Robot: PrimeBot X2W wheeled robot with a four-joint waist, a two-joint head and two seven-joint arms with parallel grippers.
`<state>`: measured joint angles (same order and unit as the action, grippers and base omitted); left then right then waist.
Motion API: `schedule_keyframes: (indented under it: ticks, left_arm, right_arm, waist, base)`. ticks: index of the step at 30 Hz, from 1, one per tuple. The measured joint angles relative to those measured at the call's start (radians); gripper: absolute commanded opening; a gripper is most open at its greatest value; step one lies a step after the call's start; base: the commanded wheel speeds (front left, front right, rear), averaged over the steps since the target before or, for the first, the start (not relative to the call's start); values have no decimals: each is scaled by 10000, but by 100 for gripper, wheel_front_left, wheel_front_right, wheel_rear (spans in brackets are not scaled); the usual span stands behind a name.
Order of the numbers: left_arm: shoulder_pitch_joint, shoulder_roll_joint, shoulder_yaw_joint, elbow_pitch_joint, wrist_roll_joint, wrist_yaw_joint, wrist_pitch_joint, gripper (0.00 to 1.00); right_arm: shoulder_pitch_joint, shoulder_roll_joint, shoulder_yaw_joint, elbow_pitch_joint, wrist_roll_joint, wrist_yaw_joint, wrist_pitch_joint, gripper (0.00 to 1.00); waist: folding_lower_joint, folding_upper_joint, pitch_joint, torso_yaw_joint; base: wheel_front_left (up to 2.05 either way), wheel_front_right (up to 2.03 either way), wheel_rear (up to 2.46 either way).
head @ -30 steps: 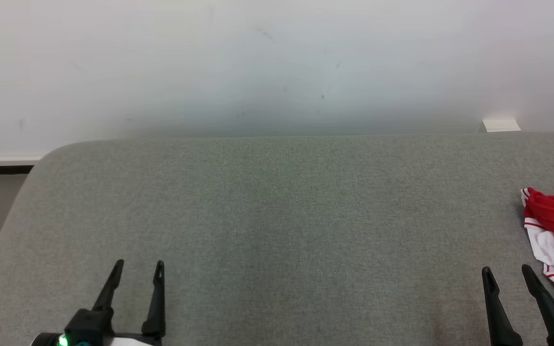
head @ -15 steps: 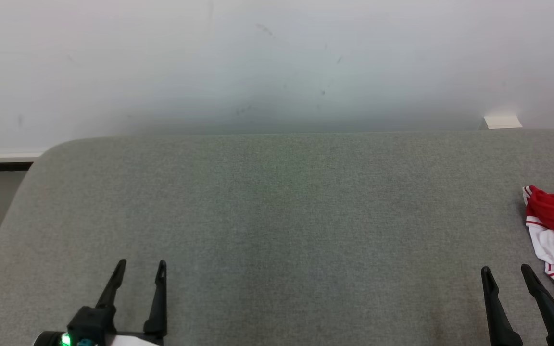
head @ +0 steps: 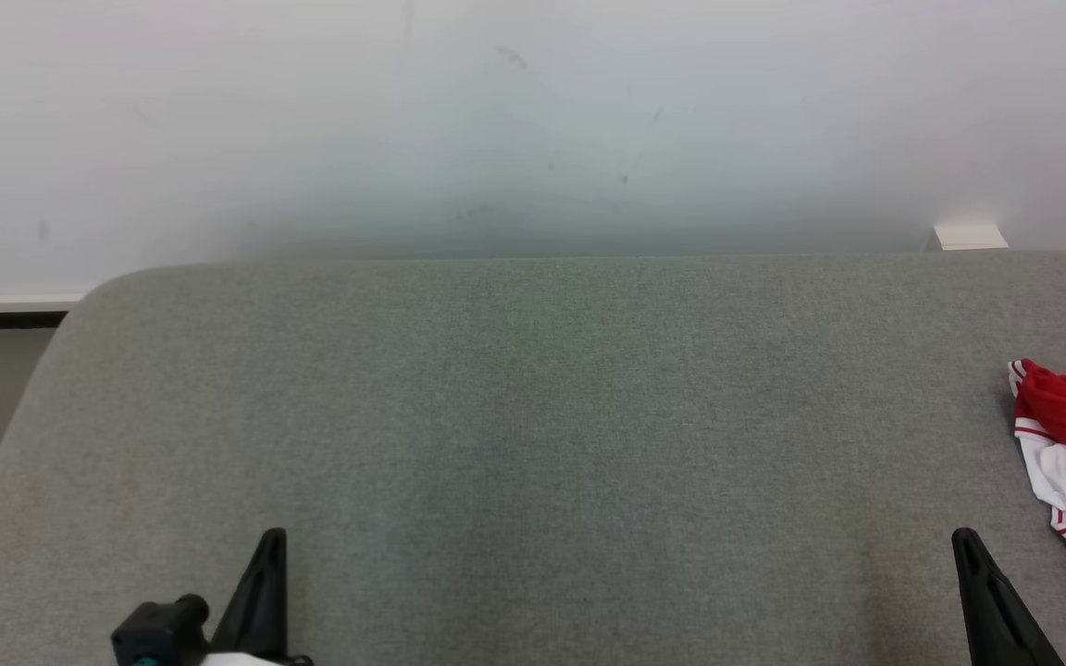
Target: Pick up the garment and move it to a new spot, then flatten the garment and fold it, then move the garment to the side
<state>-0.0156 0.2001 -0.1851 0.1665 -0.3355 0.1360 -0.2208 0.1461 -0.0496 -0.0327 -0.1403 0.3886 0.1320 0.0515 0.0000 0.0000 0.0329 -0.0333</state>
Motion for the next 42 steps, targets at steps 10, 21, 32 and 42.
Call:
schedule_keyframes:
  ticks: [10, 21, 32, 42]
  left_arm:
    - [-71, -178, 362, 159, -1795, -355, 393, 0]
    - [-201, -334, 732, 257, -3505, -708, 819, 0]
    - [-289, -512, 1064, 330, -5053, -1018, 1216, 0]
    - [-392, -637, 1333, 410, -6289, -1283, 1505, 0]
  right_arm:
    - [-311, -102, 35, 558, 1812, 0, -12, 0]
    - [-648, -167, 42, 1068, 3555, 0, -13, 0]
    - [-920, -199, 27, 1503, 5032, 0, -13, 0]
    - [-1191, -228, -4, 1866, 6241, 0, -2, 0]
  waist:
    - [0, 0, -26, 28]
    - [0, 0, -54, 59]
    - [0, 0, -82, 90]
    - [0, 0, -106, 118]
  base:
    - [0, 0, 0]
    - [0, 0, 0]
    - [0, 0, 0]
    - [0, 0, 0]
